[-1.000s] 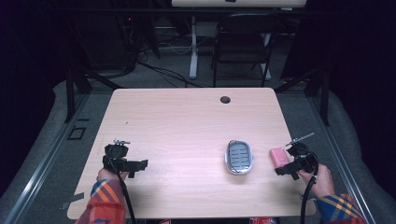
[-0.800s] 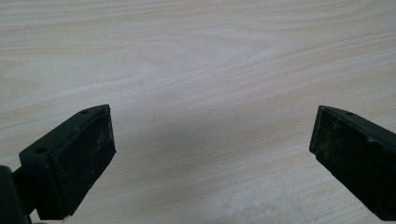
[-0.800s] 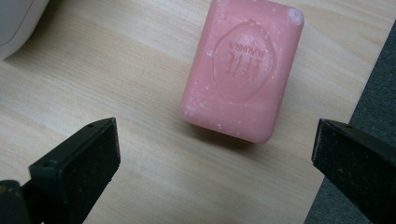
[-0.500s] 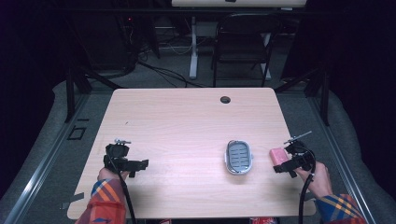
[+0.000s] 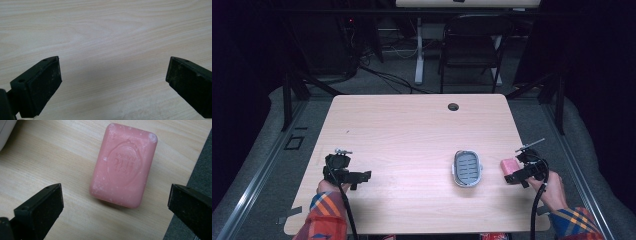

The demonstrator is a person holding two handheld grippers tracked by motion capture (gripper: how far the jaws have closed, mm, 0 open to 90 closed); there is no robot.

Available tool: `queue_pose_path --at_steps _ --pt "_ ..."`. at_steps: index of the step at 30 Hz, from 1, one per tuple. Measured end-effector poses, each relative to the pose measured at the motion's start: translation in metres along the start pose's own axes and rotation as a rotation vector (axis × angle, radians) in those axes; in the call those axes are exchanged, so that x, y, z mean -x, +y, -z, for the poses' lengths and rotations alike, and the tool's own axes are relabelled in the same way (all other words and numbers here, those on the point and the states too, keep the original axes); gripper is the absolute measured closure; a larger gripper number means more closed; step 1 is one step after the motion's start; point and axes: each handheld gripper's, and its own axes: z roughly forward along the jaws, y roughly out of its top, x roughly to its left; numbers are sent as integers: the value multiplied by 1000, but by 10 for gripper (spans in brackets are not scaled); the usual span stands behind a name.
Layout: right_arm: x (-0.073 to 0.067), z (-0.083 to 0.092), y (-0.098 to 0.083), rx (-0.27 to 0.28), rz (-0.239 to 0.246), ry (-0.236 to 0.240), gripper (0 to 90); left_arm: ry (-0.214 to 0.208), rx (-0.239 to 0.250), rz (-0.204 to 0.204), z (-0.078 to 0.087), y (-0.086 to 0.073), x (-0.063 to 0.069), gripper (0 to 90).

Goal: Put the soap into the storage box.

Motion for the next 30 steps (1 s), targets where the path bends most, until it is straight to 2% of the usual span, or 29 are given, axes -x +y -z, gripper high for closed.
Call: queue_pose_path --at_steps 3,8,12,13,16,20,27,30 --pt "0 -1 1 -1 1 5 0 0 -11 -5 -1 1 0 0" --pt "2 -7 7 -13 2 -12 38 3 -10 -7 -1 1 1 0" --pt "5 -9 12 -13 -6 -21 162 4 -16 -11 -2 1 1 0" --pt "5 -11 13 -10 -17 -27 167 3 -15 -10 -2 1 1 0" --pt "6 -14 17 -31 -30 -2 216 1 -18 -23 -2 1 2 1" --pt "5 -17 22 -26 -44 -11 239 3 -18 -21 -2 1 2 1" --pt "4 -21 27 -52 -56 -34 310 4 -19 -23 -3 2 3 1" --pt "4 -21 28 -60 -63 -28 324 6 -17 -25 -3 1 3 1"
